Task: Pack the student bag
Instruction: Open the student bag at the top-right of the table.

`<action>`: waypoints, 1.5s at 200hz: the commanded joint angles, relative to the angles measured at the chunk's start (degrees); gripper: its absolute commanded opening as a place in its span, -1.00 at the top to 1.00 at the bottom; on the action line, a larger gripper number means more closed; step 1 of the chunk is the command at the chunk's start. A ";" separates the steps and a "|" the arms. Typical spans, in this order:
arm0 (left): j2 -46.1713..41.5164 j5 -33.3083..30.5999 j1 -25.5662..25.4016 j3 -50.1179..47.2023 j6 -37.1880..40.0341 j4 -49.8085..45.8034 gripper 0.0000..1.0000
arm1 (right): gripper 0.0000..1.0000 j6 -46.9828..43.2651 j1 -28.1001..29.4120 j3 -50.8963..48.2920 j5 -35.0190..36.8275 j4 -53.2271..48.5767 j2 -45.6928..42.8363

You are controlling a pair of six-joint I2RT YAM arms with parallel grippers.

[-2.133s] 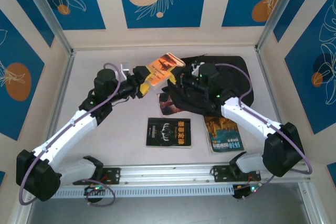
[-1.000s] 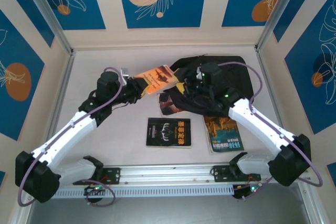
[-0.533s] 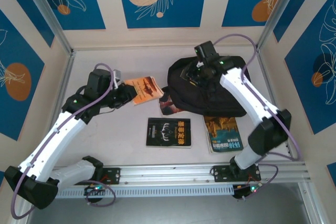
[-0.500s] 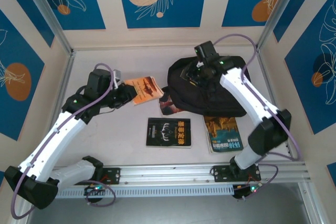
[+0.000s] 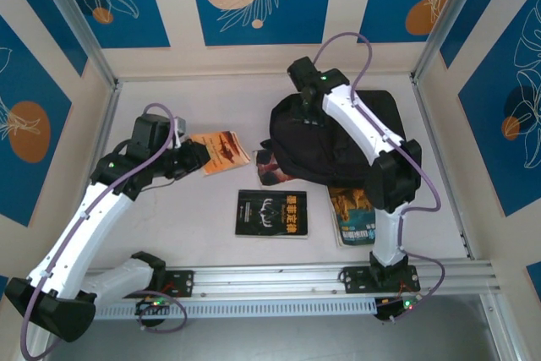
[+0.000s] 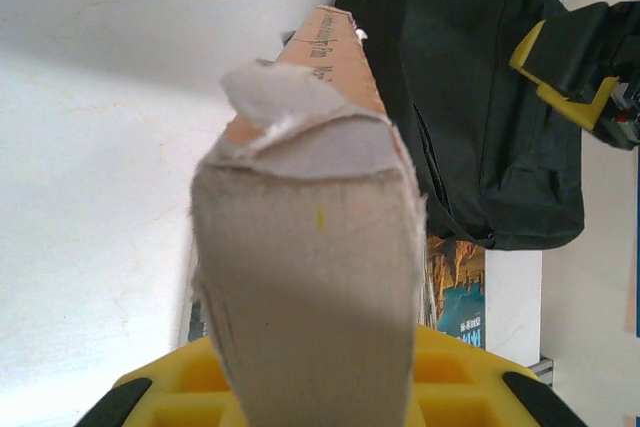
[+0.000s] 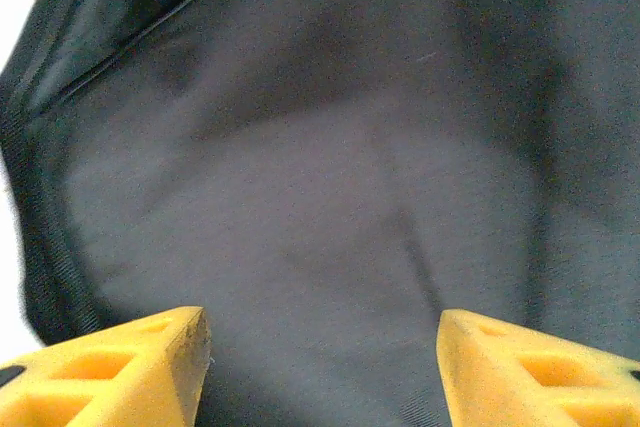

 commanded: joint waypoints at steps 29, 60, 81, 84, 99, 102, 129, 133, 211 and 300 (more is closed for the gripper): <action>-0.76 1.71 0.50 1.52 0.88 1.04 1.00 | -0.43 -5.78 -3.89 1.79 15.48 -4.28 3.97; -0.79 2.23 0.53 1.10 0.71 1.46 1.00 | -0.39 -5.77 -4.27 3.33 11.25 -3.85 5.41; -0.76 2.20 0.54 0.75 0.70 1.46 1.00 | -0.35 -9.12 -1.75 3.18 4.38 0.97 3.24; -0.78 2.27 0.55 0.78 0.69 1.40 1.00 | -0.33 -9.62 -1.38 3.09 3.01 1.79 2.86; -0.83 2.43 0.55 0.74 0.61 1.55 1.00 | -0.26 -11.91 0.40 2.45 0.10 4.26 1.72; -0.76 2.44 0.51 0.74 0.64 1.53 1.00 | -0.26 -12.20 0.61 2.45 0.18 4.32 1.73; -0.90 2.72 0.54 0.73 0.74 1.14 1.00 | -0.33 -9.41 -0.90 1.26 4.84 1.86 2.05; -0.90 2.78 0.55 0.73 0.70 1.06 1.00 | -0.35 -9.15 -1.42 1.04 5.69 1.48 2.12; 0.05 4.39 0.50 0.93 0.26 0.69 1.00 | -0.37 -11.87 -5.44 -3.71 13.50 2.70 5.29; -0.75 4.43 0.53 0.30 0.83 -0.72 1.00 | 1.00 -17.34 -10.35 -11.62 -12.50 12.49 -2.40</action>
